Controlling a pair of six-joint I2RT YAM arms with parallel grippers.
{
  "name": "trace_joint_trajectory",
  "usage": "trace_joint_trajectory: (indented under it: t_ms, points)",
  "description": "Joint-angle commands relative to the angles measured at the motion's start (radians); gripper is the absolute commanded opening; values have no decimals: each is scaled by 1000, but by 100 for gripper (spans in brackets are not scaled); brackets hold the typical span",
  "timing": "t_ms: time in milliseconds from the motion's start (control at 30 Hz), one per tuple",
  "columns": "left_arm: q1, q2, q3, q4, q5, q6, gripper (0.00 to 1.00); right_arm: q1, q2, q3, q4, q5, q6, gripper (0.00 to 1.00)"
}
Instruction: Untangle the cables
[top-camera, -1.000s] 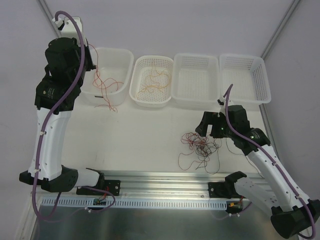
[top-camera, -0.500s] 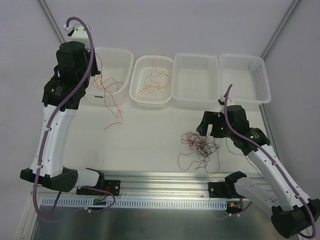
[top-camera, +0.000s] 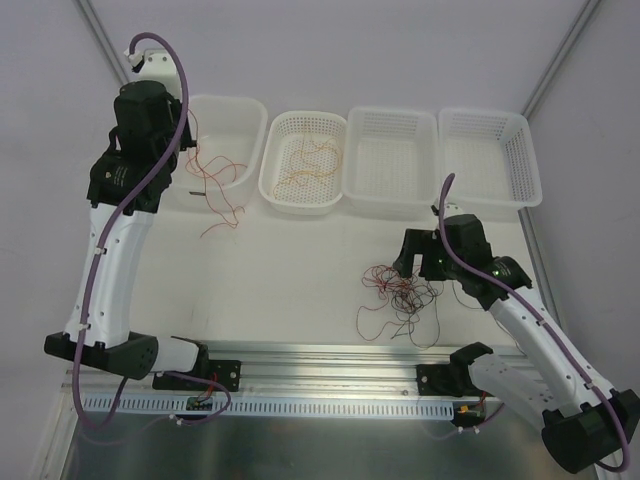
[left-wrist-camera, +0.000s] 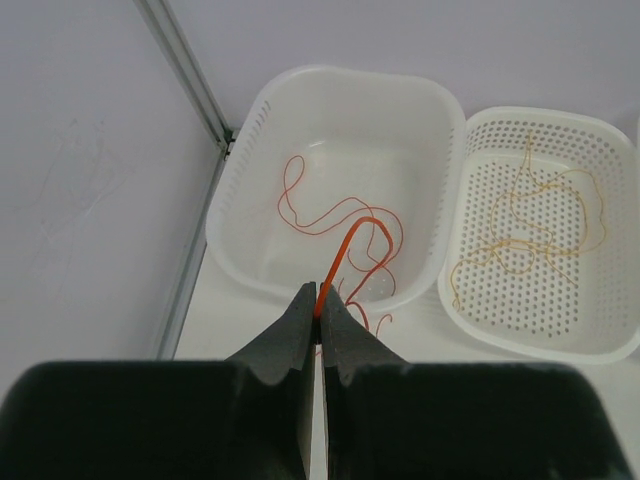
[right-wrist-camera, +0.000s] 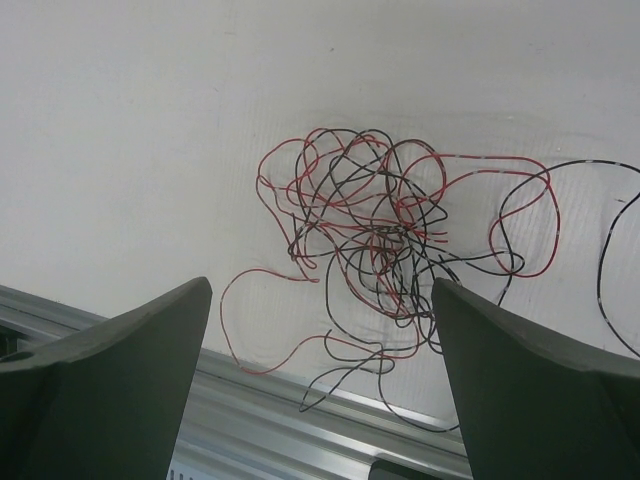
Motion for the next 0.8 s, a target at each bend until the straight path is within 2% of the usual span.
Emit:
trace_joint_trajectory:
  t_ms: [0, 133, 300, 767]
  points:
    - [42, 32, 31, 45, -16, -11, 0, 4, 4, 0, 37, 17, -30, 97]
    - [98, 107, 66, 53, 4, -11, 0, 6, 6, -7, 44, 18, -42, 97]
    - [174, 211, 99, 91, 56, -83, 0, 6, 3, -28, 61, 17, -56, 97]
    - [230, 538, 186, 163, 133, -135, 0, 6, -15, -42, 47, 18, -60, 97]
